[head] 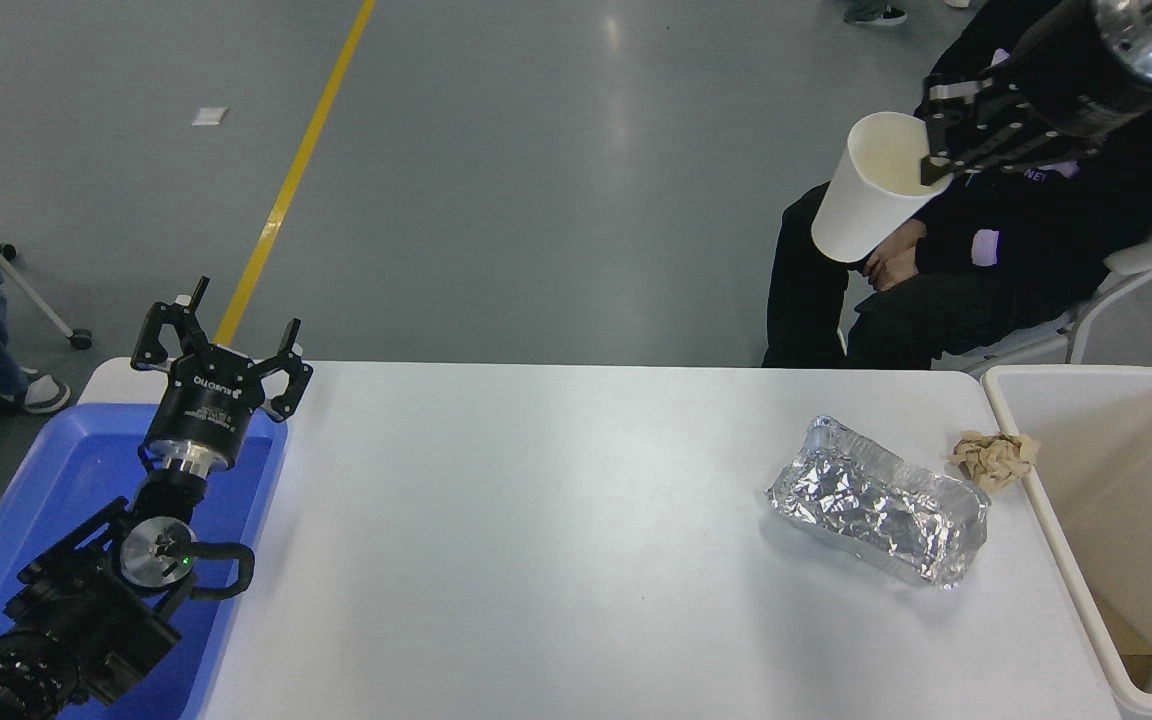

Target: Pick up paper cup place in dustbin

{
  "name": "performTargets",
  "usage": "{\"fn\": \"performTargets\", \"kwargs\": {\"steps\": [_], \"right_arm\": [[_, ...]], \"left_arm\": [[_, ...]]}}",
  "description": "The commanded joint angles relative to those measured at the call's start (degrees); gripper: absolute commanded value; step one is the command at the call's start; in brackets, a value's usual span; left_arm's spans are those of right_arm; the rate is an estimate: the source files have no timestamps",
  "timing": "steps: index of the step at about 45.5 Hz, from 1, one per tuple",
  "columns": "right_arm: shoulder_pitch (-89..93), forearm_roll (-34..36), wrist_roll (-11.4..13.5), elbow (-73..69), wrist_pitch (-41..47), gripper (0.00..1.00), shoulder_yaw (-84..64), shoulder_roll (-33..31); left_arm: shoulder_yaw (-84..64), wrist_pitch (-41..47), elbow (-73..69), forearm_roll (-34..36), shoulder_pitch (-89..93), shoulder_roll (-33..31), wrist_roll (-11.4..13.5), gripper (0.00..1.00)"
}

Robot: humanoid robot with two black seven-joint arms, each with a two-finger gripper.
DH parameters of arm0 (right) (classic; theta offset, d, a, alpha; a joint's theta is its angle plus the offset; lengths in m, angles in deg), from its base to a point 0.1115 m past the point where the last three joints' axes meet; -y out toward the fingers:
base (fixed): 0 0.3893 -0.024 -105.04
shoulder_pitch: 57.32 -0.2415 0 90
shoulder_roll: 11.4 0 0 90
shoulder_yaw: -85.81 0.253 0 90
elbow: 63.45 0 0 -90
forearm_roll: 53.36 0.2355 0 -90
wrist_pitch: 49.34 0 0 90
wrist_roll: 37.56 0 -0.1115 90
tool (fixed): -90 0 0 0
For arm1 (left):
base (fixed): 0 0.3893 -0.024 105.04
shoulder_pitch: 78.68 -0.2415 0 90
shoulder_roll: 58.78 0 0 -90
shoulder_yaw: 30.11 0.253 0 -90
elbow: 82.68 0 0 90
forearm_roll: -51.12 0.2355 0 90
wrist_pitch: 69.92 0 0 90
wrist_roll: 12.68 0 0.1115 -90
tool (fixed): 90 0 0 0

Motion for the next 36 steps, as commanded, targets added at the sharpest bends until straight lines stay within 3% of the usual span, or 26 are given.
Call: {"fn": "performTargets", "kwargs": {"steps": [1,9,20,26,36], "right_arm": [[5.7,-7.6,0.0,0.7,0.0,0.0,-1.7,-12.8],[12.0,-9.7,0.0,0.8,-0.8,0.0,-3.0,-20.2],[33.1,-8.1,0.0,5.5,-28.1,0.0,-1.0,-20.2],[48.2,-3.8,0.0,11.9,-38.0,0.0,6.9,-18.5],[69.3,-1.2,0.0,31.1,-40.2,0.0,20.3,-10.2]], "left_arm": [[0.0,0.0,0.0,-0.1,0.0,0.0,0.0,0.98],[0.0,0.0,0.0,0.0,0.0,0.1,-0.1,0.98],[0.0,0.0,0.0,-0.1,0.0,0.0,0.0,0.98],[0.0,0.0,0.0,-0.1,0.0,0.0,0.0,0.98],[0.0,0.0,0.0,-0.1,0.0,0.0,0.0,0.98]]}}
